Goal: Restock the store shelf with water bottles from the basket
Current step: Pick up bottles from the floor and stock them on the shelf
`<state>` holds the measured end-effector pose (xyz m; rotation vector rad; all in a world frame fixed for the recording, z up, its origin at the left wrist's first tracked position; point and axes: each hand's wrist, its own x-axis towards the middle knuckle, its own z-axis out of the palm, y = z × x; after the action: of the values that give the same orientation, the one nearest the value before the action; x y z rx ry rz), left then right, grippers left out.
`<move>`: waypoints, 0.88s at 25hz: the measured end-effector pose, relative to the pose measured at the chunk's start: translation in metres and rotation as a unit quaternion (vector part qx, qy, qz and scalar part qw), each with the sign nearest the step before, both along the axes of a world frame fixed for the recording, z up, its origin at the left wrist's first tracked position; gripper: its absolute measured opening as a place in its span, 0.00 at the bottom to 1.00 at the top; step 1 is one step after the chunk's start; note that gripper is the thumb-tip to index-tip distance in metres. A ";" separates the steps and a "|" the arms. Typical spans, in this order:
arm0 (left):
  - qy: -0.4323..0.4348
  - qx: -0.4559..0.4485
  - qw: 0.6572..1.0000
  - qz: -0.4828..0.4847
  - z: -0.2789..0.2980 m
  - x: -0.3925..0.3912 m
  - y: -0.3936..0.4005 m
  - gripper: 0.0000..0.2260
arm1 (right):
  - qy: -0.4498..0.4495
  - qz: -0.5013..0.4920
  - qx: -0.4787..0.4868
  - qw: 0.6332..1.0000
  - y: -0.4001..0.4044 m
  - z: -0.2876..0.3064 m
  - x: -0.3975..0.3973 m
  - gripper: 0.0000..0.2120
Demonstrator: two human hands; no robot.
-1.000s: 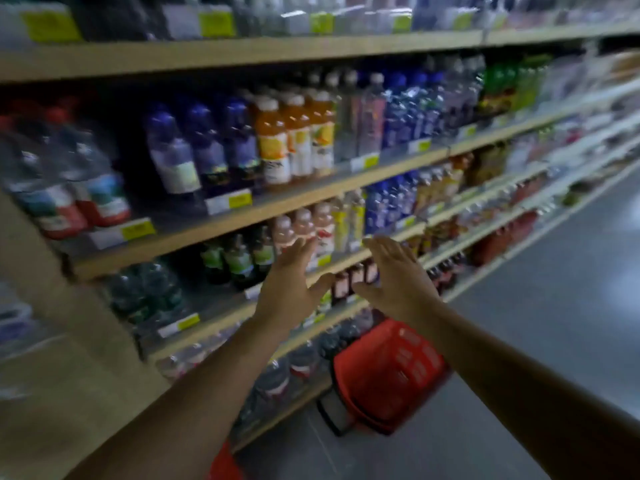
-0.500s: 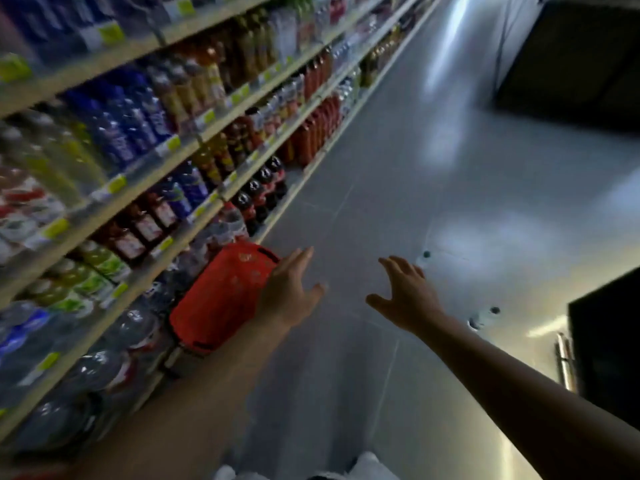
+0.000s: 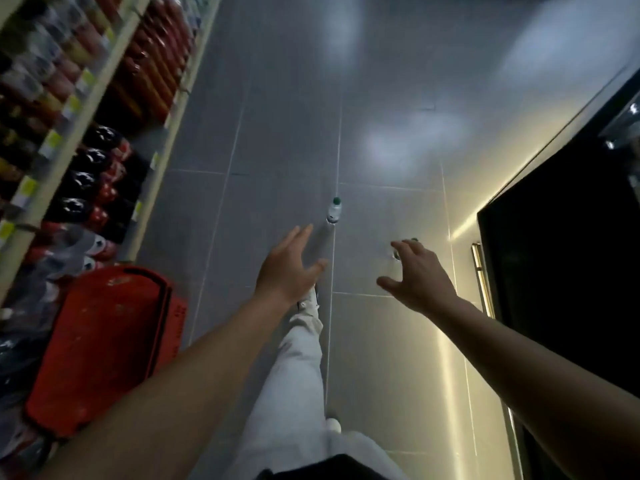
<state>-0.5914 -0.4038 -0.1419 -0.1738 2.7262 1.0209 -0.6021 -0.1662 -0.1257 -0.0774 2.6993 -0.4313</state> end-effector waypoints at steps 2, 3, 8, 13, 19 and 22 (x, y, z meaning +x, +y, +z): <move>-0.028 -0.006 0.999 -0.033 -0.025 -0.066 0.008 0.32 | -0.013 -0.027 0.007 1.000 0.008 -0.020 -0.052 0.39; -0.040 -0.010 0.998 -0.046 -0.037 -0.101 0.012 0.32 | -0.022 -0.043 0.013 0.999 0.012 -0.030 -0.079 0.39; -0.075 -0.021 0.994 -0.076 -0.088 -0.239 0.022 0.32 | -0.060 -0.099 0.019 0.993 0.020 -0.077 -0.189 0.38; -0.150 -0.030 0.983 -0.099 -0.180 -0.319 0.037 0.33 | -0.106 -0.131 0.023 0.985 0.037 -0.161 -0.264 0.36; -0.184 -0.047 0.977 -0.096 -0.311 -0.371 0.055 0.32 | -0.156 -0.144 0.026 0.977 0.064 -0.302 -0.304 0.36; -0.179 -0.054 0.978 -0.088 -0.378 -0.396 0.073 0.31 | -0.169 -0.137 0.026 0.976 0.076 -0.378 -0.320 0.36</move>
<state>-0.9870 -0.3305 -0.5199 -0.1185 2.4175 0.7143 -0.9222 -0.0902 -0.5036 0.3570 2.3854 -0.4112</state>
